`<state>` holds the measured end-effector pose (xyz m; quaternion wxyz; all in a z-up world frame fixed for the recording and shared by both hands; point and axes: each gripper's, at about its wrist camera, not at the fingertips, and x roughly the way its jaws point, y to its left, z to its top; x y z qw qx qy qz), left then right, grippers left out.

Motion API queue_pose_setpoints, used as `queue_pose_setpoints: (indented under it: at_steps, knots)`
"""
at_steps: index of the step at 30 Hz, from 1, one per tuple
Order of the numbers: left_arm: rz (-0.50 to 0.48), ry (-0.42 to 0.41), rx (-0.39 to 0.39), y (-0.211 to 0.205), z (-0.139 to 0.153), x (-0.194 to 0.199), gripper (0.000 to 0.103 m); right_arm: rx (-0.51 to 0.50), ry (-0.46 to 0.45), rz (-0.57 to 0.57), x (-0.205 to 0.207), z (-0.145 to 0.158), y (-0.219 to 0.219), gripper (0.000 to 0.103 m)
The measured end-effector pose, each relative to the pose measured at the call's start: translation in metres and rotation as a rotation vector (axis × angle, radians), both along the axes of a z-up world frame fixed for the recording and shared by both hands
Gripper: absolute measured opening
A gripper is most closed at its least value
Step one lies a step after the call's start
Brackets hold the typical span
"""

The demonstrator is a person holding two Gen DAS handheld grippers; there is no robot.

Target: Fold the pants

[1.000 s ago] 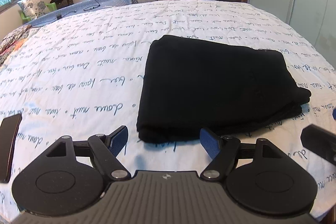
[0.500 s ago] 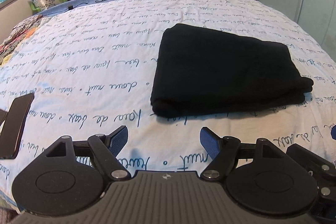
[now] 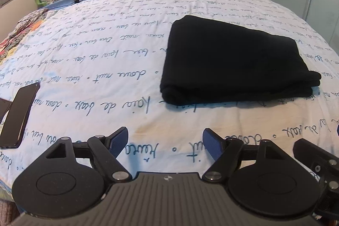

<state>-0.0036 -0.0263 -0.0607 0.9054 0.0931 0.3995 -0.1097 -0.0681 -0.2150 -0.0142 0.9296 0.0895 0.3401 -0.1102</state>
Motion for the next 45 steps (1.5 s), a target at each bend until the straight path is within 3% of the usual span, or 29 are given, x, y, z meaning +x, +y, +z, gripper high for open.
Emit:
queue_pose_setpoints:
  at_steps: [45]
  knots:
    - [0.033, 0.013, 0.011, 0.0058, -0.0025, -0.0040, 0.084, -0.008, 0.000, -0.007, -0.0009, -0.0027, -0.0023, 0.103]
